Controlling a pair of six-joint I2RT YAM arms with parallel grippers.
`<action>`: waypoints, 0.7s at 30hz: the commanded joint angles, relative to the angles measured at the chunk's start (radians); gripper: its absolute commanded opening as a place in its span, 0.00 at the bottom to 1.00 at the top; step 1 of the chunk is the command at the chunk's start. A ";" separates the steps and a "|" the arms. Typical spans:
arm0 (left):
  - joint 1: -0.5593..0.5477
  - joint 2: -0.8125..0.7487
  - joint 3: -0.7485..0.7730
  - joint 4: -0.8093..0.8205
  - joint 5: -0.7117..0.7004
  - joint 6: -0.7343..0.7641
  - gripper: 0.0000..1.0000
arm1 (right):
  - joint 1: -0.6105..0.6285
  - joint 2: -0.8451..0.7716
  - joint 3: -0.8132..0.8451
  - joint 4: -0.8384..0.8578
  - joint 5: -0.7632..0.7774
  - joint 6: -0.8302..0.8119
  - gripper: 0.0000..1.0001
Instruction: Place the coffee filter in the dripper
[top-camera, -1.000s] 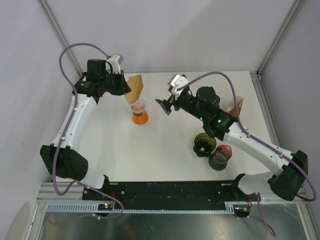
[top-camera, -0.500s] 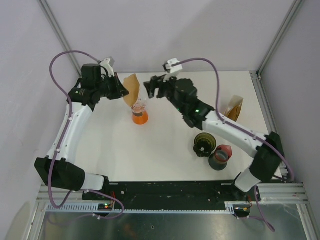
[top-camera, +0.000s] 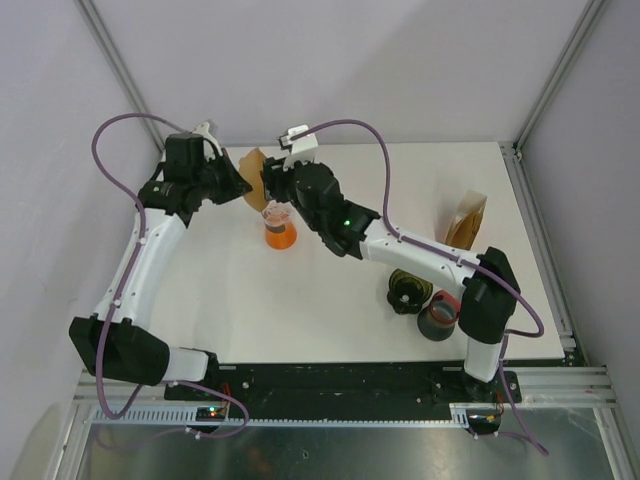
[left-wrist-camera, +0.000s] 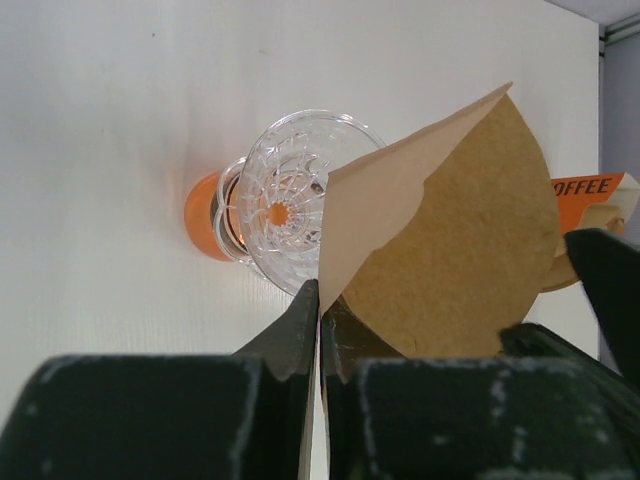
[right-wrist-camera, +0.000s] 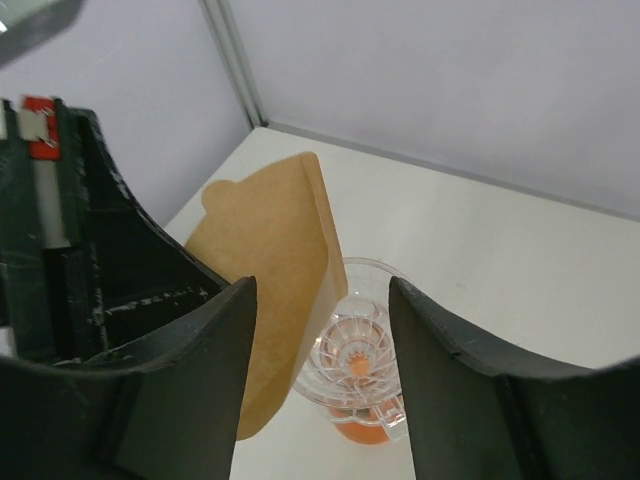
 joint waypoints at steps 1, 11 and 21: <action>0.006 -0.053 -0.005 0.043 -0.020 -0.057 0.06 | 0.006 0.043 0.057 -0.001 0.073 -0.035 0.58; 0.006 -0.073 -0.026 0.050 -0.013 -0.069 0.07 | -0.013 0.107 0.157 -0.092 0.055 -0.042 0.13; 0.007 -0.089 -0.009 0.059 -0.077 0.061 0.51 | -0.060 0.220 0.505 -0.501 -0.076 -0.079 0.00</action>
